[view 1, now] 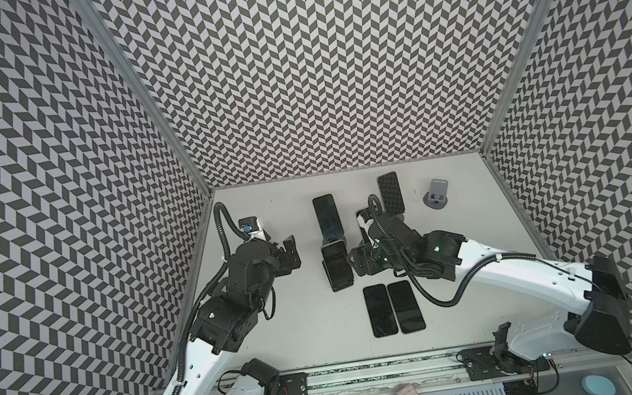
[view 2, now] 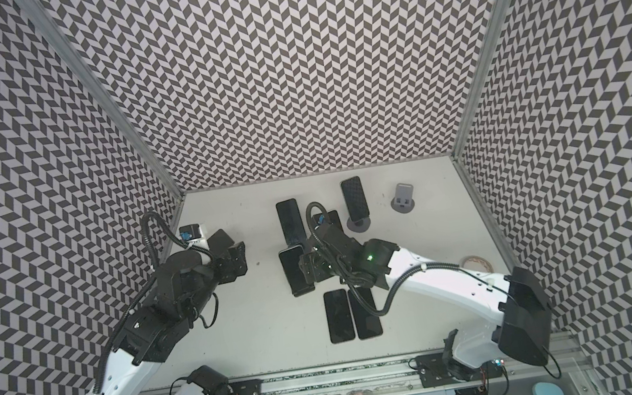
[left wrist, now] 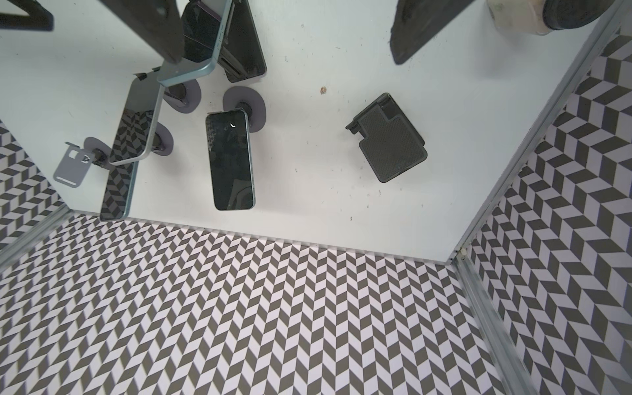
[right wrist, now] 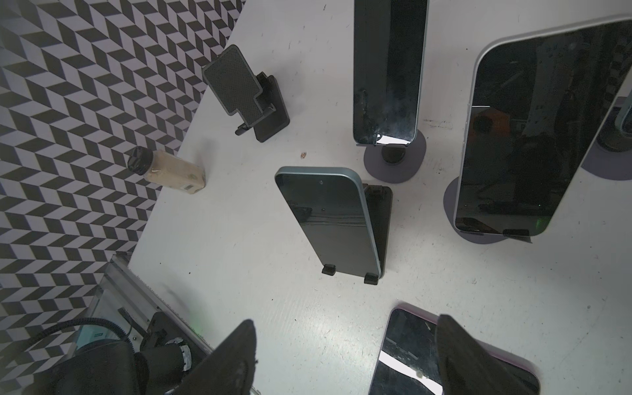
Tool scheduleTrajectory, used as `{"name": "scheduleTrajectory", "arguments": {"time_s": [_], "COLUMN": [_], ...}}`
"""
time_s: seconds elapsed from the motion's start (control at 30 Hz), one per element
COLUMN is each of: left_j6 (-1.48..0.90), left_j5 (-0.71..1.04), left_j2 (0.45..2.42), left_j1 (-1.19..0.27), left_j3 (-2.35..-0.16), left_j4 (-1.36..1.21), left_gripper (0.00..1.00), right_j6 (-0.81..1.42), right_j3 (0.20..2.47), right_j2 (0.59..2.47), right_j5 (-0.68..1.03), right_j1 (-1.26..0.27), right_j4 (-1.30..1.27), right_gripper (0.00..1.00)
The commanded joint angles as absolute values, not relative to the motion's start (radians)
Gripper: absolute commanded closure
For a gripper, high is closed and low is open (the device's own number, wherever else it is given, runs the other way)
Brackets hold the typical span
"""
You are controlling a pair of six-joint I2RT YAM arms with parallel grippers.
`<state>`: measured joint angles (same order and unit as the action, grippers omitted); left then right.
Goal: Remove the phone from the phone stand
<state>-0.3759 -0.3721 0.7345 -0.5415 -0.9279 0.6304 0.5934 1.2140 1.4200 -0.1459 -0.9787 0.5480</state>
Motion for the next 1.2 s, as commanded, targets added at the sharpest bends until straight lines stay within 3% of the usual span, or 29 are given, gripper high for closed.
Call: {"name": "scheduleTrajectory", "arguments": {"time_s": [0.0,0.6,1.17], "left_j6": [-0.343,-0.366,-0.453], "left_j5": [-0.355,-0.269,-0.149], "left_j2": [0.675,0.623,0.559], "left_j1": [-0.547,-0.548,-0.546], "left_j3": [-0.904,-1.009,-0.988], "left_j4": [0.652,0.767,0.851], "left_gripper": [0.06,0.08,0.08], "right_j6": [0.621,0.779,0.736], "right_j3": [1.274,1.364,1.391], "right_j2": [1.454,1.511,1.571], "right_j5": [-0.207,-0.333,-0.374], "right_j1": [-1.0,-1.063,-1.077], "right_j4": [0.505,0.491,0.518], "right_gripper": [0.2,0.23,0.17]}}
